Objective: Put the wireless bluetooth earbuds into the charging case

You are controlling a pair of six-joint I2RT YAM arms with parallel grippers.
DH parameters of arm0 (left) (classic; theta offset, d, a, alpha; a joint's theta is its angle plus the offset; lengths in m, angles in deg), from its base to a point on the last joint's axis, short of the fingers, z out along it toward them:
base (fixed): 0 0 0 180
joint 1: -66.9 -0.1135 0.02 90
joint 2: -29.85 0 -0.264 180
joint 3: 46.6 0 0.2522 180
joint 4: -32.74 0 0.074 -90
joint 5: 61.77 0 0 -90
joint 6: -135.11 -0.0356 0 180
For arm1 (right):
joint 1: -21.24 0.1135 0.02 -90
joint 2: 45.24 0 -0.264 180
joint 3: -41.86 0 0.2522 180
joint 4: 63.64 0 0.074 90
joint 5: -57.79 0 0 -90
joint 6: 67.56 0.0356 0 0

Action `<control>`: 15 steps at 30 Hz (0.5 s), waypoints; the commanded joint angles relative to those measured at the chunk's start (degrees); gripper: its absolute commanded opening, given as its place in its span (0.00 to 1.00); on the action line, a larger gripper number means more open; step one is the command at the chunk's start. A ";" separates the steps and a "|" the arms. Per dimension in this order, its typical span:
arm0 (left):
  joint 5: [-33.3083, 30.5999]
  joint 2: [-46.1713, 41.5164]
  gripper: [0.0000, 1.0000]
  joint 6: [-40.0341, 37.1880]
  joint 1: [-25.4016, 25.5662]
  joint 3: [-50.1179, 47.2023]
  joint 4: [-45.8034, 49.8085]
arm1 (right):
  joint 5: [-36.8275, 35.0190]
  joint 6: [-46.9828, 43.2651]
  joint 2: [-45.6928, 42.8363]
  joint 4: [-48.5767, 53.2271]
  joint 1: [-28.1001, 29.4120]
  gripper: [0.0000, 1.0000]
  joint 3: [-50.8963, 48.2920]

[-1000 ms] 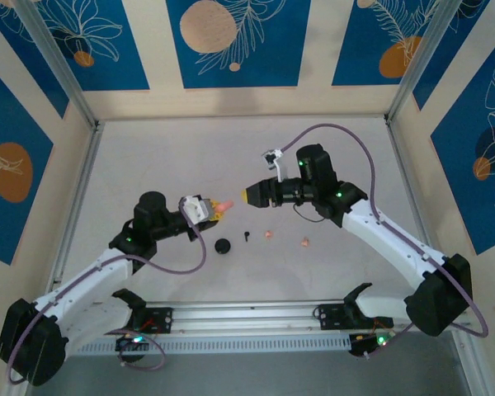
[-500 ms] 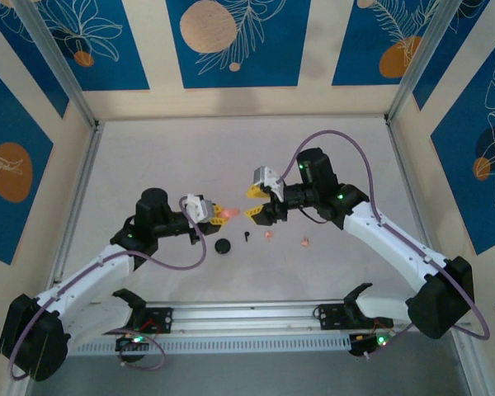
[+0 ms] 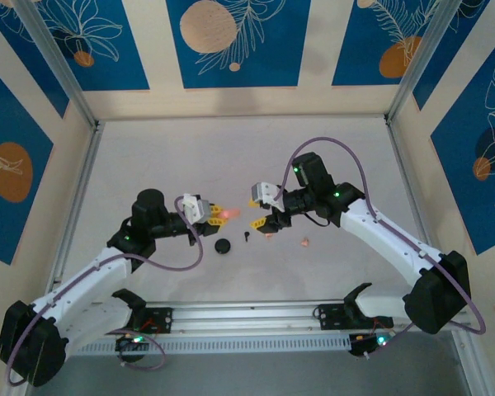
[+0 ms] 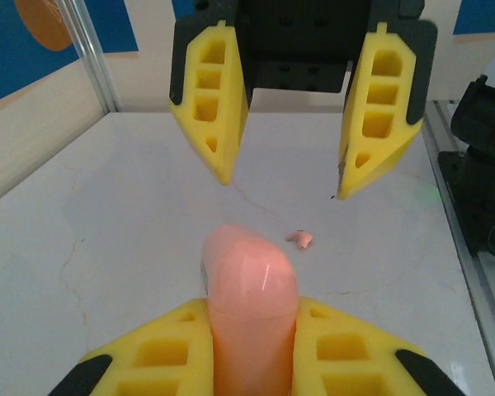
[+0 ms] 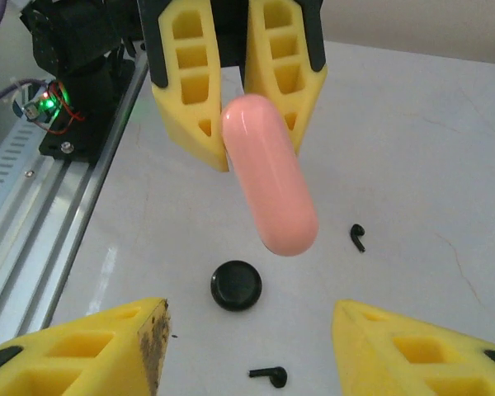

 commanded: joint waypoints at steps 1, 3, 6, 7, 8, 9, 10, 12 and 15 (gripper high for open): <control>3.07 -0.64 0.11 1.77 -0.66 -0.77 -3.04 | -0.79 -3.81 -0.22 2.66 -0.27 0.55 2.19; 3.52 -0.76 0.11 1.76 -0.61 -0.49 -2.61 | -0.80 -4.17 -0.35 2.90 -0.27 0.55 2.28; 3.94 -1.29 0.10 1.49 -0.62 0.08 -1.83 | -0.29 -5.87 -0.88 3.41 -0.19 0.54 2.19; 4.12 -1.52 0.10 1.42 -0.65 0.21 -1.55 | -0.36 -6.90 -0.97 3.71 -0.03 0.54 2.11; 4.23 -1.61 0.10 1.37 -0.60 0.30 -1.50 | -0.65 -7.48 -0.97 3.90 0.19 0.54 2.19; 4.49 -1.78 0.10 1.24 -0.66 0.23 -1.55 | -1.13 -7.97 -0.94 4.18 0.40 0.54 2.43; 4.76 -1.88 0.10 1.13 -0.65 0.01 -1.83 | -1.37 -8.65 -0.65 4.75 0.72 0.54 2.82; 5.41 -1.75 0.10 1.32 -0.60 -0.13 -2.55 | -1.74 -9.99 0.17 6.14 1.57 0.54 3.86; 6.27 -1.52 0.10 1.76 -0.61 0.00 -2.78 | -1.53 -11.24 1.90 7.03 2.96 0.54 5.38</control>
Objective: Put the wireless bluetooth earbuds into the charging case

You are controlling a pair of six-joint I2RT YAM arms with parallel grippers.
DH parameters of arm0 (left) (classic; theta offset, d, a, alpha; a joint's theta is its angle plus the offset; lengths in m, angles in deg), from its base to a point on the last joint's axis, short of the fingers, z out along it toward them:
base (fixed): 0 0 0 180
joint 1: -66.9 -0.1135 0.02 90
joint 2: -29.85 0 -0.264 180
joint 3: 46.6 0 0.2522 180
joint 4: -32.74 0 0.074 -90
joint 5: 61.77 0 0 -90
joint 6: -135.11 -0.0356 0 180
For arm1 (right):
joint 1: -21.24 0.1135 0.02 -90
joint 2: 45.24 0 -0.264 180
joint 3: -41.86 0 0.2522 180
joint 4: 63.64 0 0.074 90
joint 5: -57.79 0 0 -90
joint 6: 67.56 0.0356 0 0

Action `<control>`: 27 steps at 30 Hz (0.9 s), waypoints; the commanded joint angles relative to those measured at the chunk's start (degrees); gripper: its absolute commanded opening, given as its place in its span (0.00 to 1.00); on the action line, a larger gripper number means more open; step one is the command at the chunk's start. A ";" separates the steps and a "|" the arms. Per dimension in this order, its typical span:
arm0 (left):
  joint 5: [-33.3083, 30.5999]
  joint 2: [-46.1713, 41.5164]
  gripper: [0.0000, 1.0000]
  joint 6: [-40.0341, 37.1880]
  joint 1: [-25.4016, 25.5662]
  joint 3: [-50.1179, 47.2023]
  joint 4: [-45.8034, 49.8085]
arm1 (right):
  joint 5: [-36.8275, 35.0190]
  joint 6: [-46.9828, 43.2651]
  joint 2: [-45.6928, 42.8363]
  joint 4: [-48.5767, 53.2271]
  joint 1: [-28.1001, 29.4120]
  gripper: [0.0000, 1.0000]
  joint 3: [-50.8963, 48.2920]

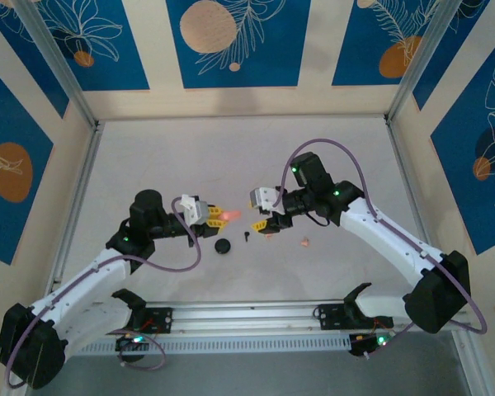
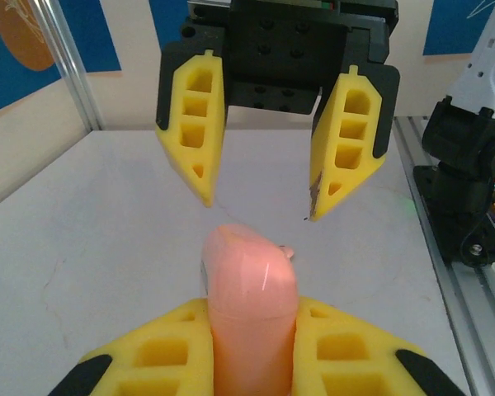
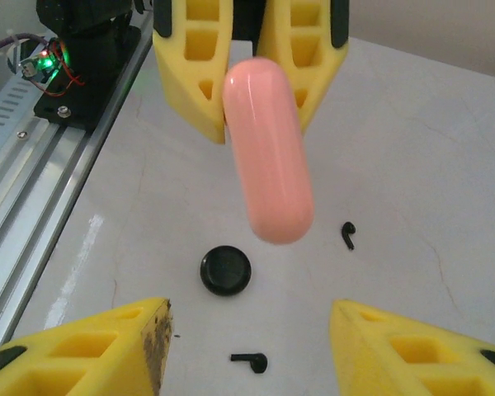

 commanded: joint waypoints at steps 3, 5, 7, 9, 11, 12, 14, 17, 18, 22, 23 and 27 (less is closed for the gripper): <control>2.86 -1.28 0.10 0.41 -0.59 0.31 -0.99 | 1.92 -4.25 2.68 3.43 2.30 0.54 4.16; 2.93 -1.85 0.10 -0.03 -0.58 0.44 0.03 | 2.67 -4.28 3.64 3.30 2.83 0.54 5.03; 2.93 -2.35 0.10 -0.14 -0.52 0.42 0.55 | 3.98 -4.45 4.83 3.26 3.36 0.54 6.13; 2.93 -2.63 0.10 -0.14 -0.51 0.16 0.44 | 5.35 -4.52 5.84 3.40 3.80 0.54 7.24; 2.84 -2.56 0.10 -0.14 -0.51 -0.04 0.32 | 6.17 -4.75 6.54 3.51 4.06 0.54 7.90; 2.84 -2.45 0.10 -0.14 -0.51 0.01 0.32 | 6.46 -4.96 6.86 3.58 4.09 0.53 8.09; 2.89 -2.10 0.10 -0.16 -0.51 0.04 0.23 | 6.75 -5.20 7.05 3.52 4.11 0.52 8.15; 2.84 -1.93 0.10 -0.25 -0.51 0.00 0.14 | 7.00 -5.33 7.55 3.68 4.17 0.52 8.26; 2.76 -1.94 0.10 -0.30 -0.52 -0.04 0.07 | 7.10 -5.35 7.65 3.85 4.13 0.51 8.24; 2.75 -1.85 0.10 -0.45 -0.51 -0.09 -0.02 | 7.50 -4.90 7.59 3.96 4.17 0.50 8.20; 2.75 -1.84 0.10 -0.47 -0.51 -0.04 0.00 | 7.54 -4.81 7.57 4.02 4.17 0.49 8.16; 2.93 -1.64 0.10 -0.47 -0.51 -0.04 -0.19 | 7.81 -4.32 7.06 4.20 4.20 0.49 8.15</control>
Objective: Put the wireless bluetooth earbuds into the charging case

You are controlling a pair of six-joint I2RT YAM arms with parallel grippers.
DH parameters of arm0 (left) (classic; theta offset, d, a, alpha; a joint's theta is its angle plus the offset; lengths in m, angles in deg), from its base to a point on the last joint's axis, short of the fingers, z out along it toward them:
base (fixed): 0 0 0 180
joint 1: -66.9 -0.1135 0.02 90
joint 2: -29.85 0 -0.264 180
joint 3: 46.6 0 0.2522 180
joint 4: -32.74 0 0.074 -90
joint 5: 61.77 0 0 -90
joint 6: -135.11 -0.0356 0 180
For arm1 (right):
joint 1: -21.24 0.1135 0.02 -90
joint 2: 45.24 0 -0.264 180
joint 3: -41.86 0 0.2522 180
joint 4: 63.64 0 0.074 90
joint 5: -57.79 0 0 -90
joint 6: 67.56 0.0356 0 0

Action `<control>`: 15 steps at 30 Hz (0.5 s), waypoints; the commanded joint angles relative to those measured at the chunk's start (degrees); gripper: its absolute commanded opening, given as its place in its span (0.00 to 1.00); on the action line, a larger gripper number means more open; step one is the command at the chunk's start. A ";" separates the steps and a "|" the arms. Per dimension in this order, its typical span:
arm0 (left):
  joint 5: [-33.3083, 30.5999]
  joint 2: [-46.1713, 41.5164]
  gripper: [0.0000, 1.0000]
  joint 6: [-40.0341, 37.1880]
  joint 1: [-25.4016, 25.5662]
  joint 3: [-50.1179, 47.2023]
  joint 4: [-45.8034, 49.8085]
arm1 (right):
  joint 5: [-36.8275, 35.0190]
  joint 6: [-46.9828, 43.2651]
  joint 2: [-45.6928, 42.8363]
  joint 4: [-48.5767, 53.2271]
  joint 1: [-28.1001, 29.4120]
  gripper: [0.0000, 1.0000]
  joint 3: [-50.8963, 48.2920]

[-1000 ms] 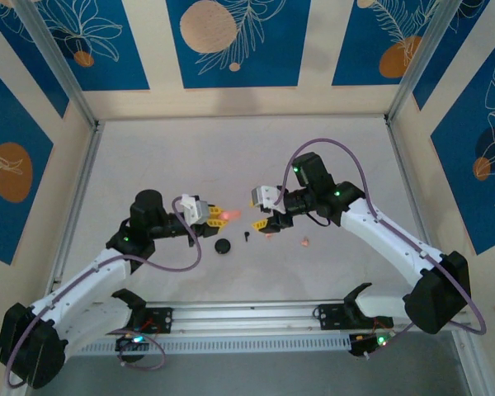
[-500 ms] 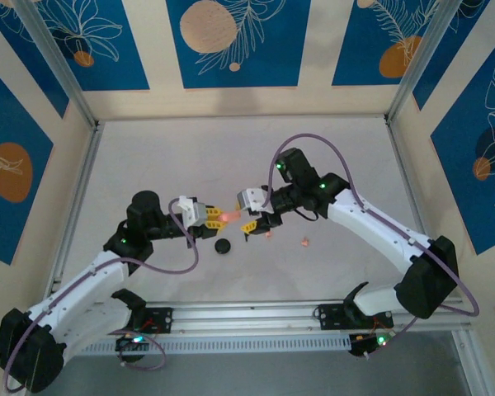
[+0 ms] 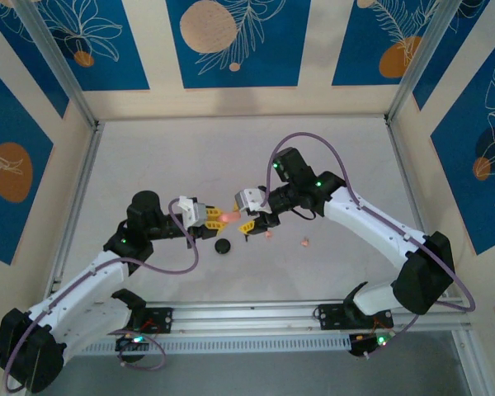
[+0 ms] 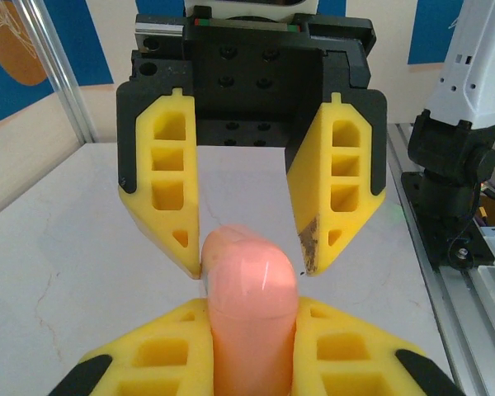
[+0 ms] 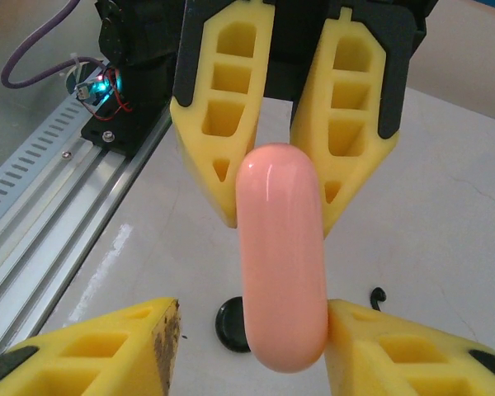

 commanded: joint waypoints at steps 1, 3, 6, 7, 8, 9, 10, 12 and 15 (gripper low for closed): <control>1.79 0.14 0.10 -0.40 -0.51 -0.07 -0.71 | 3.00 -0.11 -0.51 1.87 0.42 0.49 1.53; 1.96 0.44 0.10 -0.39 -0.51 -0.02 -1.17 | 2.98 0.03 -0.66 2.03 0.42 0.49 1.58; 2.32 0.80 0.09 -0.28 -0.51 -0.01 -1.49 | 2.66 0.38 -0.71 2.17 0.41 0.49 1.76; 2.41 0.78 0.10 -0.24 -0.51 -0.09 -1.75 | 2.65 0.51 -0.61 2.29 0.50 0.49 1.93; 2.49 0.74 0.09 -0.14 -0.56 -0.22 -2.05 | 2.66 0.68 -0.53 2.53 0.49 0.49 2.16; 2.49 0.71 0.10 -0.10 -0.51 -0.33 -2.35 | 2.70 0.82 -0.41 2.79 0.59 0.49 2.42; 2.58 0.67 0.10 0.03 -0.51 -0.36 -2.56 | 2.80 0.97 -0.44 2.99 0.68 0.49 2.65; 2.80 0.71 0.09 -0.01 -0.51 -0.33 -2.59 | 3.12 1.35 -0.33 3.00 0.90 0.49 2.82; 2.85 0.63 0.09 -0.02 -0.54 -0.21 -2.48 | 3.80 1.72 0.16 2.74 1.27 0.49 3.16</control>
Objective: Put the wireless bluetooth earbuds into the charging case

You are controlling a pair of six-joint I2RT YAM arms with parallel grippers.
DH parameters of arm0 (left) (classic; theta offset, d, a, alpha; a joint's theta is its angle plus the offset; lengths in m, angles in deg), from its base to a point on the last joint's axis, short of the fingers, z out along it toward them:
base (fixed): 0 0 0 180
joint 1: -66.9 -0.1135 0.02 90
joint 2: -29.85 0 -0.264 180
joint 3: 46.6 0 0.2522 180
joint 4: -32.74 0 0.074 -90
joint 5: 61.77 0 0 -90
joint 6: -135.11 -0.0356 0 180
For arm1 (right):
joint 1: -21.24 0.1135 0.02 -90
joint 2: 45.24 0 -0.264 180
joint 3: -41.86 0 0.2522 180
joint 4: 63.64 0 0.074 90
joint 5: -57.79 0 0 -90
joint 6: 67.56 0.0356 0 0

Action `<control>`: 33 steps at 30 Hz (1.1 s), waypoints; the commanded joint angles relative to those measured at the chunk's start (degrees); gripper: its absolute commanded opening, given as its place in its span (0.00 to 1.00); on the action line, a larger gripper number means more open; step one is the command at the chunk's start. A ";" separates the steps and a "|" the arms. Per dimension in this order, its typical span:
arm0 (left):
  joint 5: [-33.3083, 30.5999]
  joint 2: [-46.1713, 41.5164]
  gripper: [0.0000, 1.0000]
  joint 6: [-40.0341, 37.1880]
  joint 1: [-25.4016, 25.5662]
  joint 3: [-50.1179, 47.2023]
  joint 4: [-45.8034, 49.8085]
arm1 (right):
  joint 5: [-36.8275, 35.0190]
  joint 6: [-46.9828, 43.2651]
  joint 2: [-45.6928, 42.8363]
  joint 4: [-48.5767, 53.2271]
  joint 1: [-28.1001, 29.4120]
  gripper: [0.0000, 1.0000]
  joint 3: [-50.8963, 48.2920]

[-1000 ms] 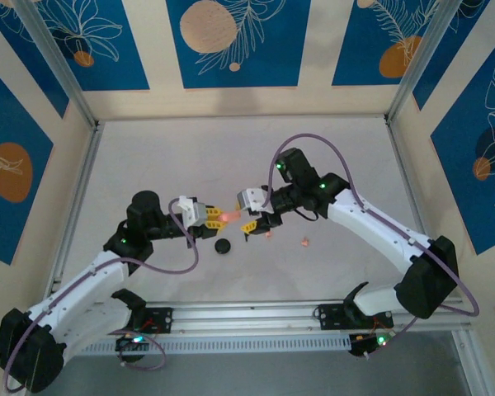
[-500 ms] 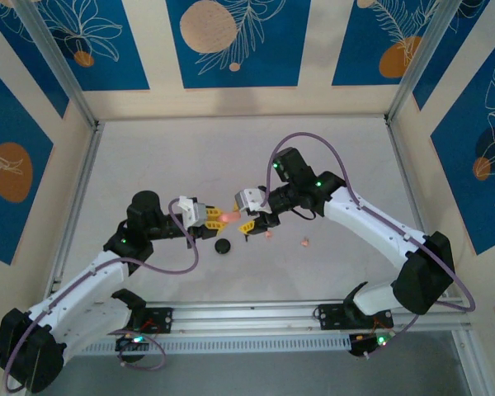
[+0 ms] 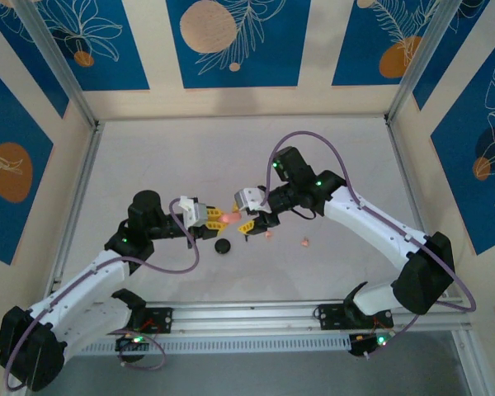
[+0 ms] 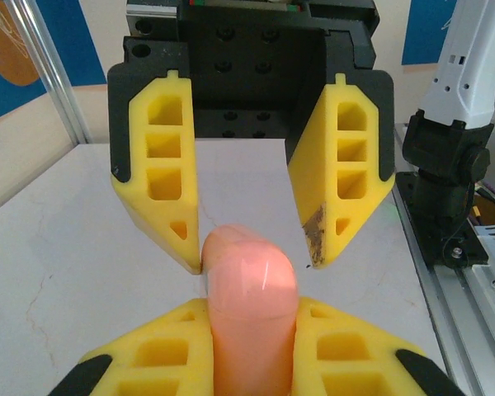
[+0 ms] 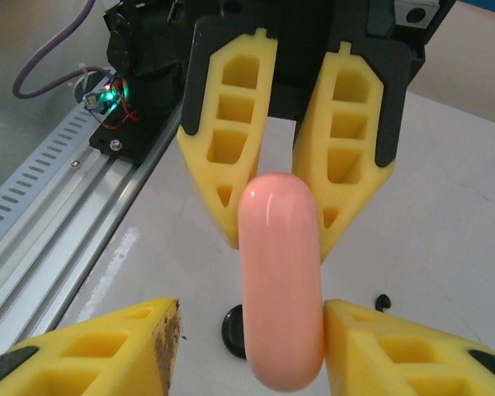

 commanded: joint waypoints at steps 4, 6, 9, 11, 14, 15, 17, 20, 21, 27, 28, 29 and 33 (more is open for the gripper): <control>1.80 -0.39 0.10 0.01 -0.51 -0.43 -1.73 | 4.26 0.87 1.44 3.00 1.26 0.47 3.05; 1.94 -0.47 0.09 0.06 -0.51 -0.42 -1.75 | 4.26 0.78 1.97 3.27 1.39 0.44 3.35; 2.23 -0.63 0.09 0.25 -0.54 -0.44 -2.01 | 4.26 1.06 2.57 2.54 1.54 0.42 3.54; 2.41 -0.61 0.09 0.32 -0.51 -0.44 -2.38 | 4.17 1.13 2.95 2.06 1.54 0.40 3.78; 2.51 -0.75 0.10 0.79 -0.51 -0.87 -3.43 | 4.21 0.72 3.67 2.67 1.54 0.33 4.54; 2.51 -0.82 0.10 1.02 -0.51 -1.04 -3.81 | 4.17 0.60 3.83 3.14 1.50 0.30 4.91; 2.42 -1.07 0.09 1.24 -0.51 -1.22 -3.99 | 3.96 0.10 4.02 4.02 1.54 0.23 5.36; 0.94 -1.82 0.20 0.66 -0.51 -1.54 -3.66 | 3.51 -0.27 3.69 5.12 1.45 0.17 5.72; 0.17 -2.17 0.27 0.16 -0.51 -1.70 -3.35 | 3.24 -0.06 3.51 5.41 1.45 0.17 5.78; -4.11 -3.42 0.49 -5.66 -0.17 -0.87 3.77 | -2.77 3.54 2.56 7.86 2.05 0.17 6.92; -4.47 -3.20 0.49 -6.70 0.13 -0.33 5.27 | -4.27 3.68 2.55 8.45 2.39 0.17 7.22; -4.68 -2.91 0.49 -7.42 0.34 0.04 6.40 | -5.09 3.83 2.60 8.95 2.65 0.17 7.45; -4.97 -1.79 0.48 -9.03 1.30 1.05 9.14 | -7.11 4.30 2.78 9.07 3.38 0.17 7.76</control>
